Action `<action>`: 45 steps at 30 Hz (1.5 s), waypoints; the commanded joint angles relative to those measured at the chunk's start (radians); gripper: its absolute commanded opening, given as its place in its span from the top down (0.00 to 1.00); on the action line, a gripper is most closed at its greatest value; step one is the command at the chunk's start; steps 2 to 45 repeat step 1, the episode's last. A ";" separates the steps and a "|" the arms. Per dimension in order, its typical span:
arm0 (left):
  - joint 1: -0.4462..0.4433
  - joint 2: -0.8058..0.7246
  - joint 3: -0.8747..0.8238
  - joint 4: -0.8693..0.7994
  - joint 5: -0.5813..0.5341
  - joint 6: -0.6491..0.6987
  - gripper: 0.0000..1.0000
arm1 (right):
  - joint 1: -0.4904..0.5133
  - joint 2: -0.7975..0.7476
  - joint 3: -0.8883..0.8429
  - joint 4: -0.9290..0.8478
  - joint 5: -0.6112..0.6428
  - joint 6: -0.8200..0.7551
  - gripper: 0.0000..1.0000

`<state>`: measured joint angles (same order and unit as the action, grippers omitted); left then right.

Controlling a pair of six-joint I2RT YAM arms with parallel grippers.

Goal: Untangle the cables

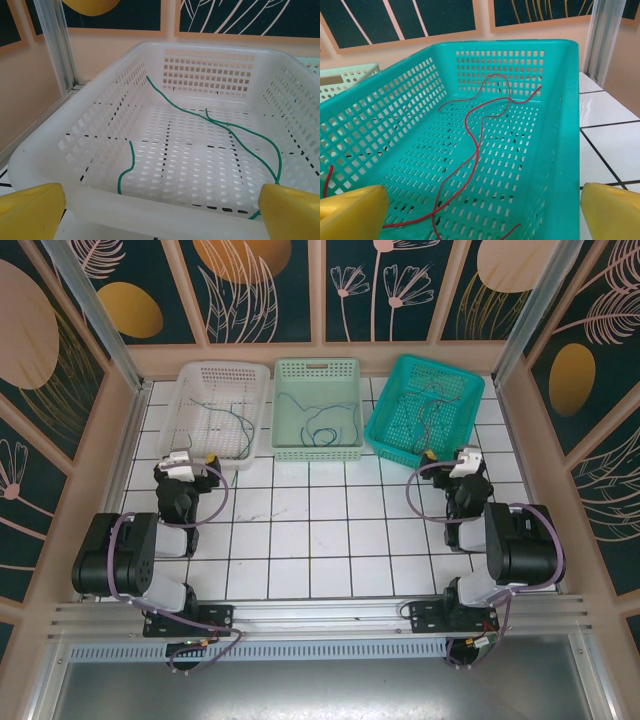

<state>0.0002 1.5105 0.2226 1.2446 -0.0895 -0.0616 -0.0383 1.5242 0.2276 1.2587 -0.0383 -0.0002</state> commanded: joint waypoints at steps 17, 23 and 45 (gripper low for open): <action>0.004 0.008 0.014 0.027 -0.003 -0.018 0.01 | 0.013 0.013 0.007 -0.014 0.049 0.019 0.01; 0.004 0.008 0.014 0.027 -0.003 -0.018 0.01 | 0.013 0.013 0.007 -0.014 0.049 0.019 0.01; 0.004 0.008 0.014 0.027 -0.003 -0.018 0.01 | 0.013 0.013 0.007 -0.014 0.049 0.019 0.01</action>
